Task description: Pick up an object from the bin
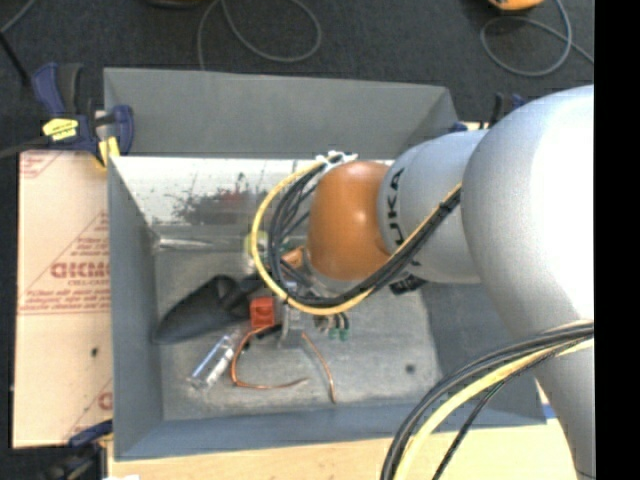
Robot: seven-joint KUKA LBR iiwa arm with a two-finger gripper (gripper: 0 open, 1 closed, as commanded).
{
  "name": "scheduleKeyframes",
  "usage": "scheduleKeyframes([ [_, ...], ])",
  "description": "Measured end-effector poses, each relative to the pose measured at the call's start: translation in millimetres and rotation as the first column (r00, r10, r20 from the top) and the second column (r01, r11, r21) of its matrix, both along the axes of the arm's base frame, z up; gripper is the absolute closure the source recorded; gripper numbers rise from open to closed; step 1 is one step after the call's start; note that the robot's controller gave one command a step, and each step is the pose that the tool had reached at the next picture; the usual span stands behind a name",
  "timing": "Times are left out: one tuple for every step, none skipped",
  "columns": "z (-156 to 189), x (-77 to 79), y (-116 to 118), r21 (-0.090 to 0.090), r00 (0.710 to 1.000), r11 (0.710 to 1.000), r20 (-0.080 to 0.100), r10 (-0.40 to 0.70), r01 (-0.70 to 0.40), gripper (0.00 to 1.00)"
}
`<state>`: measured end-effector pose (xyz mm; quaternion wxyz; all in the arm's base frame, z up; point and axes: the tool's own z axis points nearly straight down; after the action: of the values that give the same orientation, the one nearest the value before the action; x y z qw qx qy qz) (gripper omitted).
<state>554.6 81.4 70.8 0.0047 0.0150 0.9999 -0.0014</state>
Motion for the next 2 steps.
scheduleKeyframes([
  [1,12.3,37,-0.003,0.998,0.998,0.0,0.063,-0.063,1.0],
  [20,14.9,64,0.002,1.0,1.0,0.001,0.017,-0.017,1.0],
])
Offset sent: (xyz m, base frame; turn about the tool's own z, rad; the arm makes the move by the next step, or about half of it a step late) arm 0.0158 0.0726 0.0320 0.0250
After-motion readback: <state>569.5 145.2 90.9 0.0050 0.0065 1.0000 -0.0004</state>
